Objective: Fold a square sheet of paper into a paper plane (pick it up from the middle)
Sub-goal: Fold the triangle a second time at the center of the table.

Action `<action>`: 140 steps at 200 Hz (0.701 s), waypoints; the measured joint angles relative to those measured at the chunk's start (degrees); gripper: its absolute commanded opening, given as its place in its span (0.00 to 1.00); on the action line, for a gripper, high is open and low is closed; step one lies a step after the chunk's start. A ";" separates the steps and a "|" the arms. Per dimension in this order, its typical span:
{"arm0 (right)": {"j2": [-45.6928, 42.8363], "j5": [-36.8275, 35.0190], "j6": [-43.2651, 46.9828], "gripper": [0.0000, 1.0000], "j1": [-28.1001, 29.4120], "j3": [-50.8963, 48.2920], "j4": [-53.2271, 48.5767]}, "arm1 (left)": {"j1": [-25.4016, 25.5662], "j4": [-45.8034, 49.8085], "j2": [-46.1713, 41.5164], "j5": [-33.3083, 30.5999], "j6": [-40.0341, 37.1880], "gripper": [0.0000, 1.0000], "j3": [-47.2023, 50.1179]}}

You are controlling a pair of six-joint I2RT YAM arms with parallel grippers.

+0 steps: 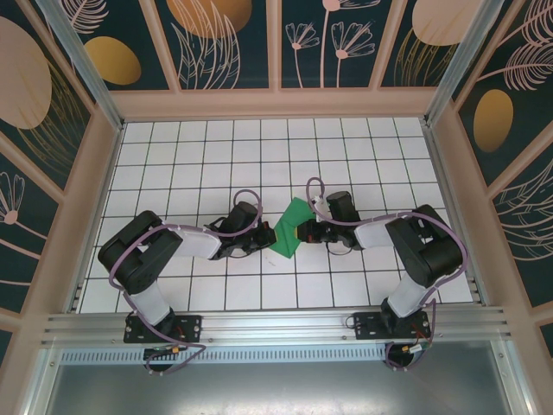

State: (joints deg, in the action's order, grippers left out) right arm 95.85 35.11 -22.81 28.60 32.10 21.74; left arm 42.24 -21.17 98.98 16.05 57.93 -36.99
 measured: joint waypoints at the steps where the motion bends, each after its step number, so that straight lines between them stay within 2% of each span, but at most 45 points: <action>1: 0.00 -0.02 0.04 0.00 0.00 0.00 -0.04 | 0.02 0.00 0.00 0.00 -0.02 0.04 0.00; 140: 0.00 -2.78 3.02 0.01 0.55 0.90 -2.43 | 0.11 1.92 0.09 0.00 -1.29 0.05 -1.09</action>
State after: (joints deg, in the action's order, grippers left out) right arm 95.85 32.34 -19.79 29.15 32.99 19.31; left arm 42.35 -19.25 99.07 16.05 56.64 -38.09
